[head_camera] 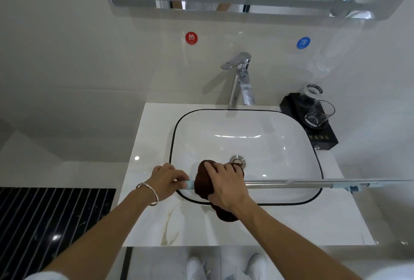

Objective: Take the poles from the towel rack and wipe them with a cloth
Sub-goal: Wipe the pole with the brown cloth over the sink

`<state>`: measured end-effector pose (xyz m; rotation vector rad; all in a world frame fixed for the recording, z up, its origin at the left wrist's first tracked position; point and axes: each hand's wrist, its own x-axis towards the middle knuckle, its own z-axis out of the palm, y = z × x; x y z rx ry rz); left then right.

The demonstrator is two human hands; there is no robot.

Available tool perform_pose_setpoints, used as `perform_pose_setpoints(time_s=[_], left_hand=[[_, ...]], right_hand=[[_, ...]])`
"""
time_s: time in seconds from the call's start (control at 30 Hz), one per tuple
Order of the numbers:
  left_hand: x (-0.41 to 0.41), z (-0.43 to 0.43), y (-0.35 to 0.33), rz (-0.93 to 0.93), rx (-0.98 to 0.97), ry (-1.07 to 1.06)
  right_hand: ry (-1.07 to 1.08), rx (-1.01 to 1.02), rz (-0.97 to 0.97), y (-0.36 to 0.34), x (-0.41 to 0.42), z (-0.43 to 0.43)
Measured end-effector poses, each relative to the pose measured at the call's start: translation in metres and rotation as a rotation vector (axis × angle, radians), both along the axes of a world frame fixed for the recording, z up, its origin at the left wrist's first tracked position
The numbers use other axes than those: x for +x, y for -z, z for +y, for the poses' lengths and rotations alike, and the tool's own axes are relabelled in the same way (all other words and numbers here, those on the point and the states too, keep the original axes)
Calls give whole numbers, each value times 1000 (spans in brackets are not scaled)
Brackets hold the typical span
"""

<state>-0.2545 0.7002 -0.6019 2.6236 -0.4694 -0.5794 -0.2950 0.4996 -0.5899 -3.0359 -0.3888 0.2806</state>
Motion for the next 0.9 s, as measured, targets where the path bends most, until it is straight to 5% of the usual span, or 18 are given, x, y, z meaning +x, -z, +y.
perform_pose_setpoints(time_s=[0.23, 0.43, 0.57, 0.73, 0.9], left_hand=[[0, 21, -8, 117, -125, -82], [-5, 43, -4, -92, 11, -58], [-10, 28, -8, -228, -108, -128], [-14, -16, -30, 49, -291, 7], [-6, -35, -30, 225, -201, 63]], right_hand=[[-30, 74, -26, -8, 2, 8], [-14, 83, -8, -8, 5, 34], [-15, 61, -51, -1, 9, 35], [-28, 214, -137, -1, 4, 31], [-83, 283, 212, -22, 11, 0]])
